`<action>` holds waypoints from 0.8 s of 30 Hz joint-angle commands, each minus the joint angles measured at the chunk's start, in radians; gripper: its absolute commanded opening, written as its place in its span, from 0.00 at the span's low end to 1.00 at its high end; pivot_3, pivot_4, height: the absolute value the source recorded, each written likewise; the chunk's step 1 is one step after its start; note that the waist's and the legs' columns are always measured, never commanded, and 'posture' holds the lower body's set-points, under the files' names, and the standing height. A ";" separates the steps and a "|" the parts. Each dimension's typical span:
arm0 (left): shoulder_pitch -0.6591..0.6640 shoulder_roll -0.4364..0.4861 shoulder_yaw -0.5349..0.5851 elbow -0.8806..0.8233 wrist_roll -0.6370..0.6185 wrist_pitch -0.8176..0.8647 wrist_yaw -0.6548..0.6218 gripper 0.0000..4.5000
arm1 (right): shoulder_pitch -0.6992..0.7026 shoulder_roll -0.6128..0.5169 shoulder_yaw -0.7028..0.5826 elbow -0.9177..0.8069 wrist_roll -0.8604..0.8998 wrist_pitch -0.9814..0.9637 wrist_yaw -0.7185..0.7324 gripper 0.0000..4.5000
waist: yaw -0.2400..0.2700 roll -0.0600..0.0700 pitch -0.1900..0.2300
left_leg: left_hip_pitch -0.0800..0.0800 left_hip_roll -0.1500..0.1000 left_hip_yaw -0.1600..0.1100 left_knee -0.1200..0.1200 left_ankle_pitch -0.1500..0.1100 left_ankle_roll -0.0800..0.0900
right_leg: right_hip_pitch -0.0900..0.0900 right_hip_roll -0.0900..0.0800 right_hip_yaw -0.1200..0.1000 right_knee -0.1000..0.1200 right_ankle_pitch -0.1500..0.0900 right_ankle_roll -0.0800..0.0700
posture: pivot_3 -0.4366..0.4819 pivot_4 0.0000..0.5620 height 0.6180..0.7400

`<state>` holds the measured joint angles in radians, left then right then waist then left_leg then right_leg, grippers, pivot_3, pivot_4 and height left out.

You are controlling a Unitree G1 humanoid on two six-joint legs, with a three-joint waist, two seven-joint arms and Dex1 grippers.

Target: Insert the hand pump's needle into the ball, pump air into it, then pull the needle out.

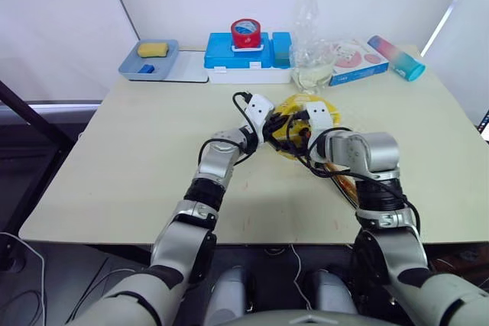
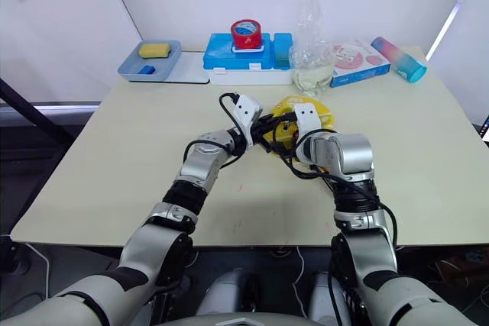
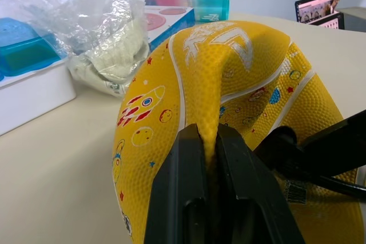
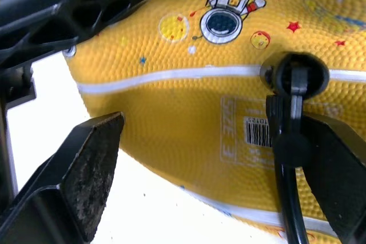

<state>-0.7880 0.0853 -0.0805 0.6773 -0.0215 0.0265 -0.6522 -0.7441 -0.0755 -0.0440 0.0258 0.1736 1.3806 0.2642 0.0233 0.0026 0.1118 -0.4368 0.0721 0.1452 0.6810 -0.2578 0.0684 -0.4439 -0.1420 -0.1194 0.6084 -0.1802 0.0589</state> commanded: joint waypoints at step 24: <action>0.010 -0.015 -0.055 0.067 0.028 0.016 -0.029 0.00 | 0.592 -0.588 0.053 -0.485 0.168 -0.609 0.448 0.99 | 0.023 -0.014 0.034 | -0.012 -0.017 -0.004 0.003 -0.005 0.010 | -0.007 -0.015 -0.006 -0.008 0.010 0.017 | 0.48 0.27 1.00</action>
<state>-0.8224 0.0765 -0.0883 0.6761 -0.0236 -0.0023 -0.6754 -0.1897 -0.6314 0.0608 -0.4197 0.3501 0.8573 0.6795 0.0464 -0.0118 0.1457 -0.4490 0.0549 0.1410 0.6845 -0.2631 0.0786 -0.4508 -0.1573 -0.1262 0.5995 -0.1702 0.0759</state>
